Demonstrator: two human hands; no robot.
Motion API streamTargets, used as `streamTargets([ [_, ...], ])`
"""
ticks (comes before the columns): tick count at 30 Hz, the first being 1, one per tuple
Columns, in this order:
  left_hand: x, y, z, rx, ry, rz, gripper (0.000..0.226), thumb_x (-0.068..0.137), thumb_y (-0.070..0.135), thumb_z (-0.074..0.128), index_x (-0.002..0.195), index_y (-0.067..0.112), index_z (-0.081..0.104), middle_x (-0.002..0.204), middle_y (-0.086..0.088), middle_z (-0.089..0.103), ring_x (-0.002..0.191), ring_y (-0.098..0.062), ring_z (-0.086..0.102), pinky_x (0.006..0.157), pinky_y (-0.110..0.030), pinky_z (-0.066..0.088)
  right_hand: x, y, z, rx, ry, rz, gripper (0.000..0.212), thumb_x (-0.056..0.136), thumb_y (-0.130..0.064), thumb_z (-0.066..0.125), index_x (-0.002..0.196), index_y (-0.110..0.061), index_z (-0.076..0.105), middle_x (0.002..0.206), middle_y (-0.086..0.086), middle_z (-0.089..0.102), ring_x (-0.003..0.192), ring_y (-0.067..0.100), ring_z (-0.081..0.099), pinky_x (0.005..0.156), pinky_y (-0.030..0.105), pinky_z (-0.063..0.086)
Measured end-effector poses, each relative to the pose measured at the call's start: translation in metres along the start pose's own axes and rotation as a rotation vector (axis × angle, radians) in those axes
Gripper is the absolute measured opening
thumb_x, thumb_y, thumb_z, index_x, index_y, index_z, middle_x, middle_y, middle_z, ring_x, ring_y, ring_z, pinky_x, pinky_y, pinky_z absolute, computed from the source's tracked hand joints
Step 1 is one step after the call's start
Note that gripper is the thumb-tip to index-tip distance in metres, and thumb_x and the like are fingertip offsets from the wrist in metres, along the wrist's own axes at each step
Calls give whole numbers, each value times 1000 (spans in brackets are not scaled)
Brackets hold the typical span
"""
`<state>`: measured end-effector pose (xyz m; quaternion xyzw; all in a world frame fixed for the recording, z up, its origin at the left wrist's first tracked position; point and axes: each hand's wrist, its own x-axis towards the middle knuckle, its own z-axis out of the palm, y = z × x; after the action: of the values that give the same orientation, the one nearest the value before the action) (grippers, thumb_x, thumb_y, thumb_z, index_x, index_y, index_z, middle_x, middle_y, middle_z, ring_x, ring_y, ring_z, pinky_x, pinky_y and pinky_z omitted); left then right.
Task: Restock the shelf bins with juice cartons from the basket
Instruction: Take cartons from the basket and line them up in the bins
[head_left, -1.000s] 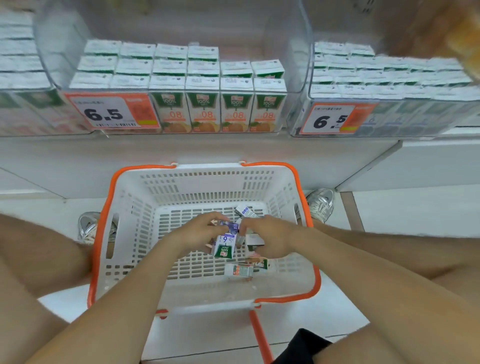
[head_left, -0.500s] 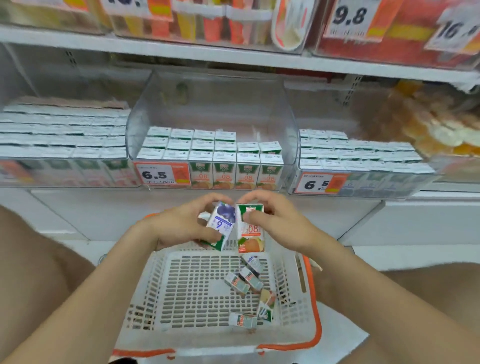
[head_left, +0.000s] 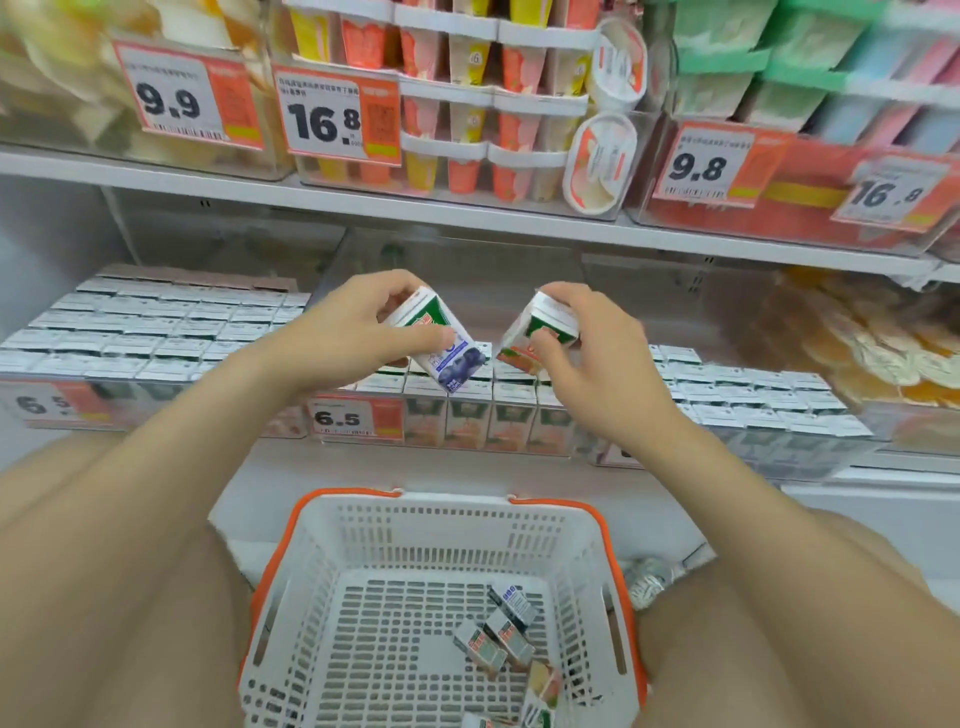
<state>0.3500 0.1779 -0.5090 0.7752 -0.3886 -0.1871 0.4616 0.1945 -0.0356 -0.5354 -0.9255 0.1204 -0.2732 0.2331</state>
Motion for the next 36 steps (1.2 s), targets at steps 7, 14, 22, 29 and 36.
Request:
streamTargets([
  [7,27,-14,21,-42,172,-82,29,86,25,86,109,20,69,95,0,77,85,-18,75,62,-20,60,60,47,22,-304,-316,48,46,104,-22,57,149,-20,48,130,15,56,114,39,58,94,45,49],
  [14,47,-30,36,-85,311,-113,26,84,30,88,102,27,69,95,3,78,86,-17,74,72,-38,62,86,44,50,-368,-655,113,40,102,-15,52,140,-6,57,137,21,62,129,42,55,97,47,54],
  [22,54,-21,44,-321,296,-145,25,95,22,76,119,24,68,99,1,80,97,-25,76,88,-53,62,88,32,50,-436,-639,85,30,92,-21,43,109,-8,64,106,19,68,102,41,61,80,43,47],
  [29,45,7,72,-366,275,41,23,93,29,77,115,30,73,94,3,80,83,-11,75,70,-25,58,46,1,-6,168,-364,-58,65,97,-25,58,158,-33,38,133,-14,61,82,-2,63,80,23,47],
  [36,49,38,131,-437,161,132,23,108,34,54,124,26,69,116,5,76,110,-13,72,99,-40,58,11,44,-57,205,-158,125,57,91,-29,78,144,-29,57,112,-12,74,92,5,71,87,35,59],
])
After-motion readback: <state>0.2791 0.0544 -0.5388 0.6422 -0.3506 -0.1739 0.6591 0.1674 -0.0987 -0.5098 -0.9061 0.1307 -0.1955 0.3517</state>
